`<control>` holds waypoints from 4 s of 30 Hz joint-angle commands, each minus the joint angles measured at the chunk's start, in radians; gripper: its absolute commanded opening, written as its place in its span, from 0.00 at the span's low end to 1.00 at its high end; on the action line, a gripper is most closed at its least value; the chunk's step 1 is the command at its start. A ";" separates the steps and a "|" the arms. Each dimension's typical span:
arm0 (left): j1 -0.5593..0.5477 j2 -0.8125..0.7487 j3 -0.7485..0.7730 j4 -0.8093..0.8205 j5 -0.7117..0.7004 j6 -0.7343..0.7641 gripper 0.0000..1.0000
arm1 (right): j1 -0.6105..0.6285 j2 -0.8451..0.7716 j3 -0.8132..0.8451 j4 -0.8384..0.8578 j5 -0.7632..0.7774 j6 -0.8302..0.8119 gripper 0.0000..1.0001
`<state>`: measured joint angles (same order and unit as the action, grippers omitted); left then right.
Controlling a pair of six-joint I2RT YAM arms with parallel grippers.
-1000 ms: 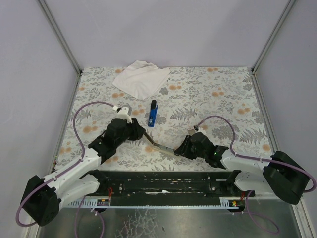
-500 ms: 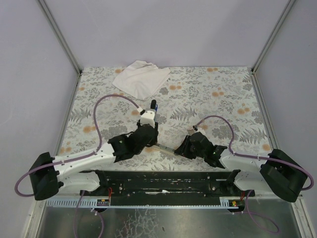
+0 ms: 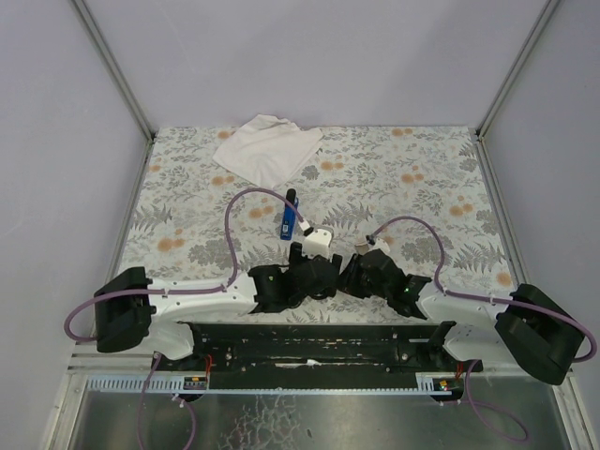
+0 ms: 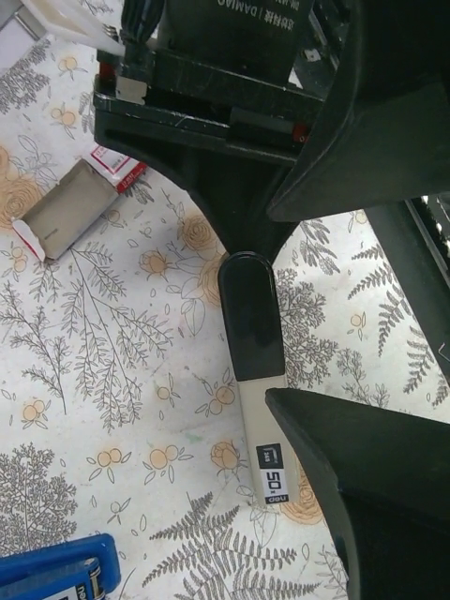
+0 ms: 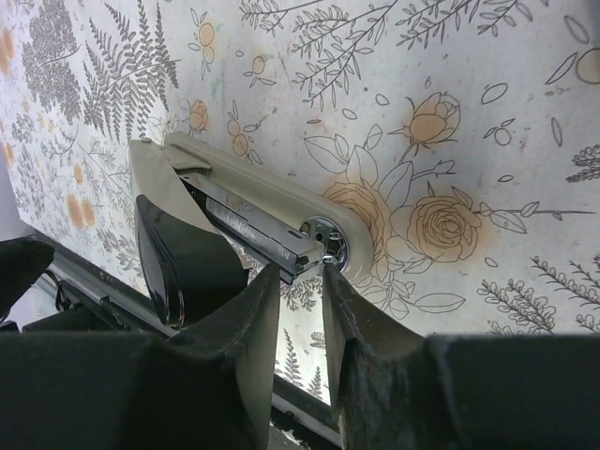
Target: Load the staples into the stapler
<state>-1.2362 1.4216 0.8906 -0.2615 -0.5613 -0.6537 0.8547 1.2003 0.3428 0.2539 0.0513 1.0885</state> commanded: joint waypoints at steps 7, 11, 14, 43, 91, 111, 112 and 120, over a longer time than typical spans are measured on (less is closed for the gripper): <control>0.108 -0.153 -0.207 0.351 0.334 0.349 0.95 | -0.059 -0.058 0.079 -0.120 0.038 -0.281 0.41; 0.251 -0.187 -0.324 0.522 0.527 0.484 0.96 | -0.203 -0.032 0.140 -0.185 -0.137 -0.451 0.46; 0.340 -0.161 -0.342 0.579 0.642 0.540 0.96 | -0.242 0.004 0.192 -0.234 -0.201 -0.539 0.50; 0.230 0.039 -0.303 0.240 0.416 0.286 0.60 | -0.309 -0.111 0.253 -0.344 -0.151 -0.508 0.75; 0.202 -0.003 -0.275 0.372 0.726 -0.124 0.00 | -0.207 0.248 0.012 0.358 -0.314 0.211 1.00; 0.209 -0.025 -0.208 0.236 0.525 -0.105 0.00 | -0.207 0.163 0.018 0.303 -0.236 0.139 0.92; 0.218 -0.019 -0.195 0.226 0.496 -0.102 0.00 | -0.207 0.137 0.035 0.249 -0.213 0.095 0.99; 0.334 0.115 -0.042 0.213 0.338 -0.022 0.00 | -0.207 -0.103 0.142 -0.140 0.041 -0.150 0.99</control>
<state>-0.9527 1.4715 0.7425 -0.0826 -0.0807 -0.7433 0.6426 1.1988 0.4099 0.3225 -0.0917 1.1004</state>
